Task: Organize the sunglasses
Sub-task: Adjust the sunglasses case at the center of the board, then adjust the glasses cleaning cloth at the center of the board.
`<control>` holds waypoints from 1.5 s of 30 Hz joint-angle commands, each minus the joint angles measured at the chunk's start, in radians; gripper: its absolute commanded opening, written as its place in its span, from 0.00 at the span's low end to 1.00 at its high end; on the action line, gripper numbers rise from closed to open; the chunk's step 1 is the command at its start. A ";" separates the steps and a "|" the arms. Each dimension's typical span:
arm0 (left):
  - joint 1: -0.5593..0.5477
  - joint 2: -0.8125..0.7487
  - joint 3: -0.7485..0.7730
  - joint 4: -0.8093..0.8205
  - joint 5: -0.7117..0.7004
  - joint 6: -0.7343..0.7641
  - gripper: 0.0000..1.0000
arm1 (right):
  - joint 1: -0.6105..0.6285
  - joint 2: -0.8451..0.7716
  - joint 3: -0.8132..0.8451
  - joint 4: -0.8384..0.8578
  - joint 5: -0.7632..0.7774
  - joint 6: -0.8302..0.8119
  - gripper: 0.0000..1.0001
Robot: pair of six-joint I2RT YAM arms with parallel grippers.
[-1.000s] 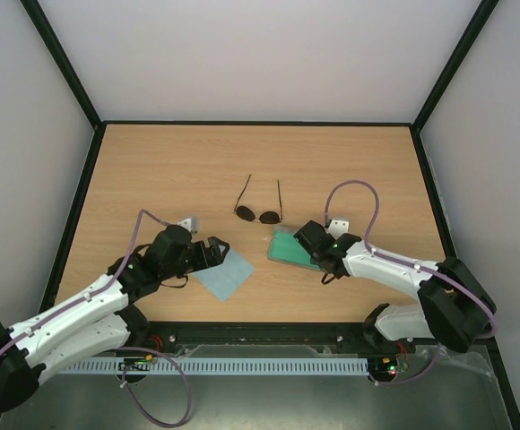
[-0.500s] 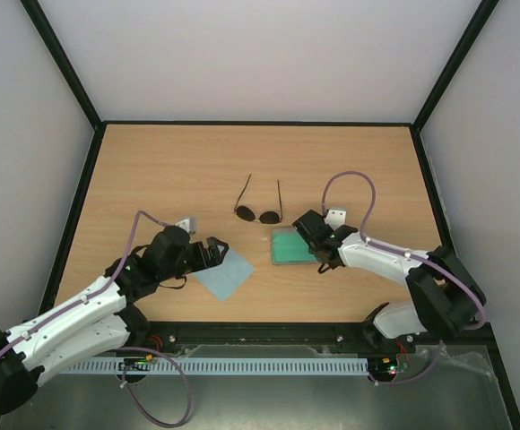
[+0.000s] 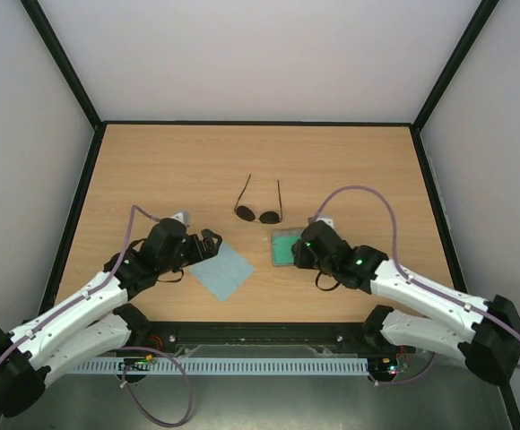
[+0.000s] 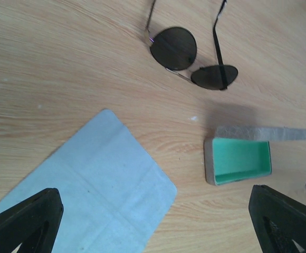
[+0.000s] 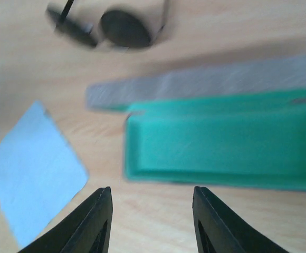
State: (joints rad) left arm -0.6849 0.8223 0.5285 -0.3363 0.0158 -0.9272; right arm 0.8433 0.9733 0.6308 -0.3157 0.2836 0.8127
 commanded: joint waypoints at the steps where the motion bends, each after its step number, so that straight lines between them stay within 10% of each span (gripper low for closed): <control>1: 0.066 -0.012 0.031 -0.031 0.029 0.020 0.99 | 0.090 0.110 0.035 0.054 -0.187 -0.006 0.42; 20: 0.134 -0.156 0.034 -0.138 0.028 0.004 0.99 | 0.264 0.688 0.358 0.074 -0.253 -0.154 0.27; 45: 0.133 -0.175 0.017 -0.132 0.046 0.004 0.99 | 0.273 0.776 0.277 0.123 -0.084 -0.118 0.08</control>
State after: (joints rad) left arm -0.5556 0.6575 0.5400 -0.4484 0.0456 -0.9241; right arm 1.1130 1.7615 0.9695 -0.1501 0.1715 0.6678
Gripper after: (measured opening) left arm 0.994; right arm 0.085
